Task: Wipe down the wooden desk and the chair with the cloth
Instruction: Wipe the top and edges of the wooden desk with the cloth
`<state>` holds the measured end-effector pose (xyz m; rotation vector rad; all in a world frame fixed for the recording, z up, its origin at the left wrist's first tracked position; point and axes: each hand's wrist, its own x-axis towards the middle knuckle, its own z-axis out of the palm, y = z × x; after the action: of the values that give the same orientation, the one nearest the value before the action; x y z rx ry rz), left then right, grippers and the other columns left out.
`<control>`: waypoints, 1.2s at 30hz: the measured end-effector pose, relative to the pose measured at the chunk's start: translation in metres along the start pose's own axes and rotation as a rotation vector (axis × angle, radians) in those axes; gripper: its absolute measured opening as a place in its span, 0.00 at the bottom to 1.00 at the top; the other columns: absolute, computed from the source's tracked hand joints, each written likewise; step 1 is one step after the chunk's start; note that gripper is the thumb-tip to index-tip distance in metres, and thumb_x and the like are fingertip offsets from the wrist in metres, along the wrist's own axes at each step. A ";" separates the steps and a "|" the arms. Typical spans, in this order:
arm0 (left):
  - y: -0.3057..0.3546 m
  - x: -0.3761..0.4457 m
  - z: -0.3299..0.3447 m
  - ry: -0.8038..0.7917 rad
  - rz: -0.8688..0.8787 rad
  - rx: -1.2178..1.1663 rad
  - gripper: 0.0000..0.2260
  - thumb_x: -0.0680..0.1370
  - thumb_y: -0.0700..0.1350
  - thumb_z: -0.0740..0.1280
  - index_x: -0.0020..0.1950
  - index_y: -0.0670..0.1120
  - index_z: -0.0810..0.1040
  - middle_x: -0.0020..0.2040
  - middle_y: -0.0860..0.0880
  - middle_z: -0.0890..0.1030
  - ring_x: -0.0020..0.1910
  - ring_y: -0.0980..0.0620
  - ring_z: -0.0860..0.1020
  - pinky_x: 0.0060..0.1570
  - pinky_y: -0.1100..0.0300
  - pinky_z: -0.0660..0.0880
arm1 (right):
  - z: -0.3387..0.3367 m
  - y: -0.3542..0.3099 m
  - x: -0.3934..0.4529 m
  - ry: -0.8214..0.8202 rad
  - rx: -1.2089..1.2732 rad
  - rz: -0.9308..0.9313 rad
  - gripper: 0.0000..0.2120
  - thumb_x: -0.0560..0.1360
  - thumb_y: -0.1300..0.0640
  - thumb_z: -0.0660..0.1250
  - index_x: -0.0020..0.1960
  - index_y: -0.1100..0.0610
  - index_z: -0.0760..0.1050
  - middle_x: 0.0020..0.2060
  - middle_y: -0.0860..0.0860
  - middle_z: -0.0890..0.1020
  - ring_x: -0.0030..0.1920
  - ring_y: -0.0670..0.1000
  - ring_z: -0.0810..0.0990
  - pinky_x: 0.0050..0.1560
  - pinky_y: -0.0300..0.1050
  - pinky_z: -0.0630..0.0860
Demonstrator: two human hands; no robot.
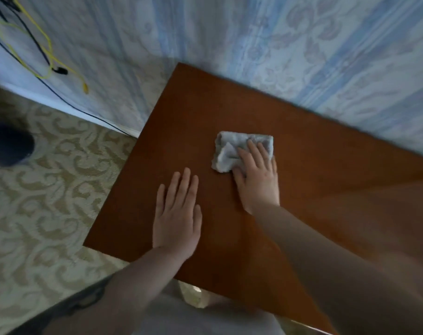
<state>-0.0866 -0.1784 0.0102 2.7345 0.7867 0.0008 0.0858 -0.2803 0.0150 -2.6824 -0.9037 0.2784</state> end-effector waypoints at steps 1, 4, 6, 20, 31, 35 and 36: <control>0.010 -0.006 0.004 -0.001 -0.039 0.000 0.25 0.81 0.51 0.47 0.78 0.47 0.57 0.79 0.49 0.55 0.78 0.51 0.50 0.75 0.49 0.46 | 0.004 -0.014 -0.010 0.018 0.012 -0.007 0.21 0.80 0.49 0.61 0.72 0.50 0.68 0.76 0.49 0.63 0.77 0.52 0.55 0.76 0.55 0.51; 0.015 -0.009 0.007 -0.007 -0.111 -0.028 0.26 0.80 0.50 0.47 0.78 0.46 0.58 0.79 0.48 0.57 0.78 0.51 0.52 0.75 0.49 0.46 | 0.007 -0.032 -0.056 -0.008 -0.020 -0.136 0.18 0.77 0.51 0.64 0.66 0.50 0.72 0.71 0.50 0.70 0.73 0.53 0.64 0.72 0.54 0.60; 0.007 -0.010 0.006 -0.028 -0.049 -0.060 0.26 0.79 0.49 0.48 0.78 0.46 0.58 0.79 0.48 0.57 0.78 0.51 0.50 0.75 0.50 0.44 | 0.001 -0.017 -0.092 -0.036 -0.103 -0.206 0.15 0.75 0.48 0.63 0.61 0.48 0.74 0.69 0.49 0.72 0.68 0.52 0.68 0.66 0.52 0.67; 0.038 -0.008 0.020 -0.185 0.573 -0.036 0.25 0.78 0.49 0.51 0.73 0.44 0.68 0.74 0.45 0.66 0.75 0.46 0.61 0.72 0.50 0.52 | 0.017 -0.048 -0.174 0.262 0.175 0.442 0.25 0.69 0.49 0.61 0.66 0.48 0.70 0.62 0.47 0.75 0.65 0.50 0.69 0.65 0.50 0.71; 0.139 -0.029 0.055 -0.259 0.935 0.021 0.26 0.80 0.50 0.49 0.77 0.42 0.61 0.77 0.44 0.62 0.77 0.45 0.57 0.73 0.45 0.55 | 0.005 0.052 -0.247 0.231 0.119 0.510 0.31 0.76 0.57 0.63 0.77 0.49 0.59 0.78 0.48 0.56 0.78 0.48 0.47 0.76 0.45 0.37; 0.214 -0.050 0.074 -0.340 1.025 0.024 0.28 0.80 0.53 0.42 0.79 0.45 0.55 0.78 0.47 0.58 0.78 0.48 0.51 0.75 0.50 0.46 | -0.016 0.118 -0.273 0.293 0.078 0.698 0.29 0.78 0.58 0.63 0.77 0.51 0.60 0.78 0.49 0.56 0.78 0.48 0.47 0.78 0.52 0.43; 0.234 -0.057 0.080 -0.353 1.029 0.011 0.28 0.80 0.53 0.41 0.79 0.45 0.54 0.79 0.47 0.56 0.78 0.49 0.50 0.75 0.51 0.44 | -0.023 0.135 -0.280 0.282 0.079 0.737 0.28 0.79 0.57 0.62 0.78 0.51 0.58 0.78 0.48 0.55 0.78 0.48 0.46 0.78 0.52 0.43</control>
<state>-0.0074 -0.4191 0.0041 2.6974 -0.7292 -0.2519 -0.0516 -0.5600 0.0155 -2.7695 0.1953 0.0746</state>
